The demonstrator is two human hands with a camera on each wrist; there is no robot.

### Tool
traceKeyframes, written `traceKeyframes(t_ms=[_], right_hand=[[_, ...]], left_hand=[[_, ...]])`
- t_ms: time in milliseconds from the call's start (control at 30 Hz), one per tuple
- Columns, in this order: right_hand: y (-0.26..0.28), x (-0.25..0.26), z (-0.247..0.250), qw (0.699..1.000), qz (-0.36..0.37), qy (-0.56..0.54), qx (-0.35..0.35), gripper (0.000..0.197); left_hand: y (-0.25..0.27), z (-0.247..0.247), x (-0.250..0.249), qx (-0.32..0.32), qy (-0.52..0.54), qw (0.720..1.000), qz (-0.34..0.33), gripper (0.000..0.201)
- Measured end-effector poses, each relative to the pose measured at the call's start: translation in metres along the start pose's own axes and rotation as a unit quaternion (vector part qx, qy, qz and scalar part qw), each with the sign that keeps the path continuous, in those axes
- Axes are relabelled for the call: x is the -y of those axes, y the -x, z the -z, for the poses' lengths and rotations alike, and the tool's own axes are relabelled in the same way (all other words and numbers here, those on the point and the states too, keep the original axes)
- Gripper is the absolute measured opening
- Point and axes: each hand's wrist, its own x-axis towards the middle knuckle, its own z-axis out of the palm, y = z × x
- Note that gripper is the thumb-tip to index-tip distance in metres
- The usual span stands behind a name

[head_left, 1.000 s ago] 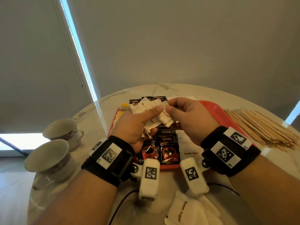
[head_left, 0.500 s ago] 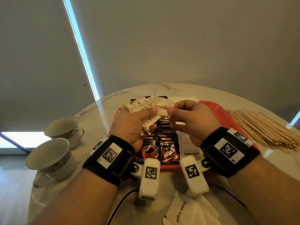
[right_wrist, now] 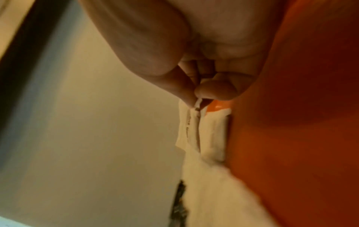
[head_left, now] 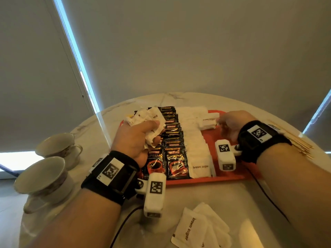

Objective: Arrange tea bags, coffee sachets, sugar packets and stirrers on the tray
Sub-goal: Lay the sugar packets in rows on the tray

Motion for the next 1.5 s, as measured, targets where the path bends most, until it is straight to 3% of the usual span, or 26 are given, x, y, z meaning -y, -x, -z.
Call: traceKeyframes(t_ms=[133, 300, 633, 833, 1067, 1133, 1233, 1300, 1400, 1500], right_hand=[[-0.030, -0.013, 0.008, 0.998, -0.011, 0.068, -0.012, 0.006], [-0.011, 0.001, -0.002, 0.993, -0.031, 0.111, -0.007, 0.009], [-0.001, 0.001, -0.003, 0.998, -0.021, 0.043, -0.040, 0.007], [0.015, 0.002, -0.016, 0.999, -0.018, -0.021, 0.030, 0.010], [0.033, 0.008, -0.026, 0.994, 0.024, -0.096, 0.040, 0.009], [0.048, 0.009, -0.038, 0.988, 0.062, -0.109, 0.088, 0.014], [0.074, 0.008, -0.059, 0.968, 0.098, -0.079, 0.216, 0.029], [0.088, 0.005, -0.069, 0.956, 0.132, -0.059, 0.256, 0.029], [0.092, 0.000, -0.075, 0.955, 0.162, -0.082, 0.234, 0.018], [0.089, -0.001, -0.073, 0.957, 0.130, -0.126, 0.226, 0.008]], left_hand=[[-0.002, 0.000, 0.001, -0.019, -0.006, 1.000, 0.002, 0.040], [-0.002, 0.001, -0.001, -0.016, -0.004, 1.000, 0.001, 0.035], [-0.001, -0.001, -0.001, -0.016, -0.004, 1.000, 0.010, 0.031], [0.002, -0.004, -0.003, -0.014, 0.004, 1.000, 0.012, 0.024], [0.008, -0.006, -0.008, 0.025, 0.023, 0.998, 0.060, 0.013], [0.009, -0.007, -0.007, 0.039, 0.019, 0.997, 0.066, 0.016], [0.010, -0.007, -0.005, 0.059, 0.004, 0.997, 0.059, 0.024], [0.011, -0.007, -0.006, 0.073, -0.021, 0.996, 0.052, 0.026], [0.012, -0.006, -0.007, 0.085, -0.054, 0.993, 0.055, 0.022], [0.011, -0.004, -0.009, 0.077, -0.054, 0.994, 0.058, 0.021]])
